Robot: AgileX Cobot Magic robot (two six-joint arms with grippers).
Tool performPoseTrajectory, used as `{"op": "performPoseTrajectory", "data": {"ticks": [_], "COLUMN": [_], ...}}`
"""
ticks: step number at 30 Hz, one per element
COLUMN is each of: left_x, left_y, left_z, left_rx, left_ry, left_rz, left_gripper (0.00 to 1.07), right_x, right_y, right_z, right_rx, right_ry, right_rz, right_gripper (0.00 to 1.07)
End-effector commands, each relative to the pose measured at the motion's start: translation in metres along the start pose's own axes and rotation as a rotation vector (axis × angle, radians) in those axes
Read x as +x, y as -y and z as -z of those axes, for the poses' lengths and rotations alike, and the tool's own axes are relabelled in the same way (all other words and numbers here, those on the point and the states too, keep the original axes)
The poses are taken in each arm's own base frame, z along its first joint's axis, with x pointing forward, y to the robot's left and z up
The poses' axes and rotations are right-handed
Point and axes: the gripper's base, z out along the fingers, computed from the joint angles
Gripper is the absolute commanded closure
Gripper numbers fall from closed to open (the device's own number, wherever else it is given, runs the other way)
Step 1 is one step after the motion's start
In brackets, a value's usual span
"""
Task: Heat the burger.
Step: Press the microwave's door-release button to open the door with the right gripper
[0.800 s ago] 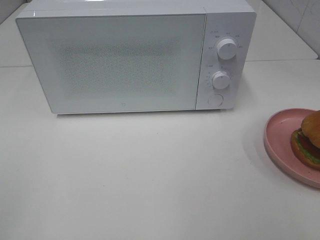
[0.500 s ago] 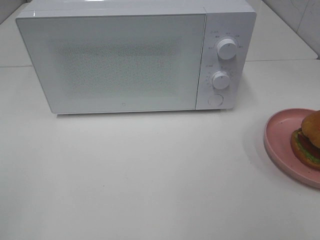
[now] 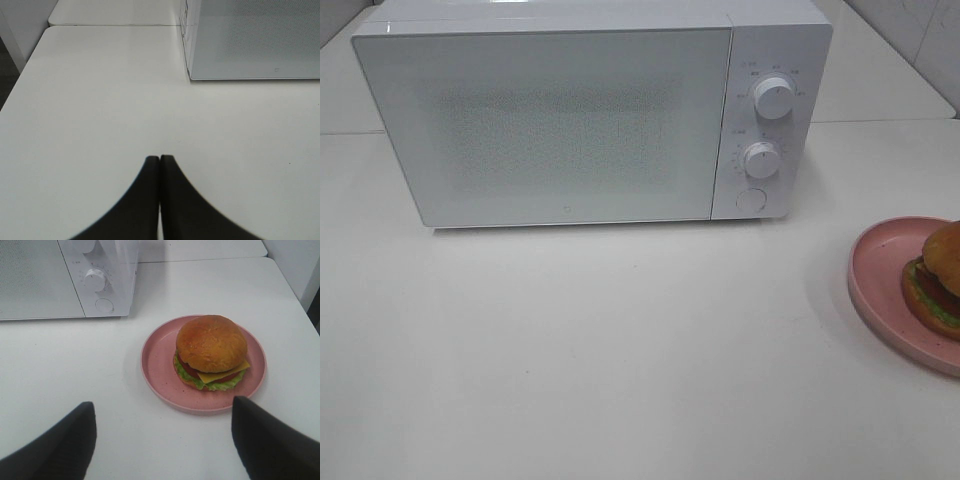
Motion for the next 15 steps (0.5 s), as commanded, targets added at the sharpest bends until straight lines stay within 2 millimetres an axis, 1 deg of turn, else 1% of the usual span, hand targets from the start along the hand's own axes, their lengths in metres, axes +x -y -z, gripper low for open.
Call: {"op": "performPoseTrajectory", "data": {"ticks": [1, 15], "left_x": [0.0012, 0.0012], "left_y": [0.0003, 0.0003], "left_z": [0.0028, 0.0028], "left_rx": [0.009, 0.009], "left_ry": [0.028, 0.028], "left_rz": [0.0, 0.0], "left_gripper": [1.06, 1.06], "right_x": [0.0013, 0.0013], "right_y": [0.0, 0.0], "right_z": [0.003, 0.003], "right_rx": [-0.003, -0.003], "right_ry": [0.035, 0.035], "right_rz": [0.0, 0.0], "right_gripper": [0.37, 0.37]}}
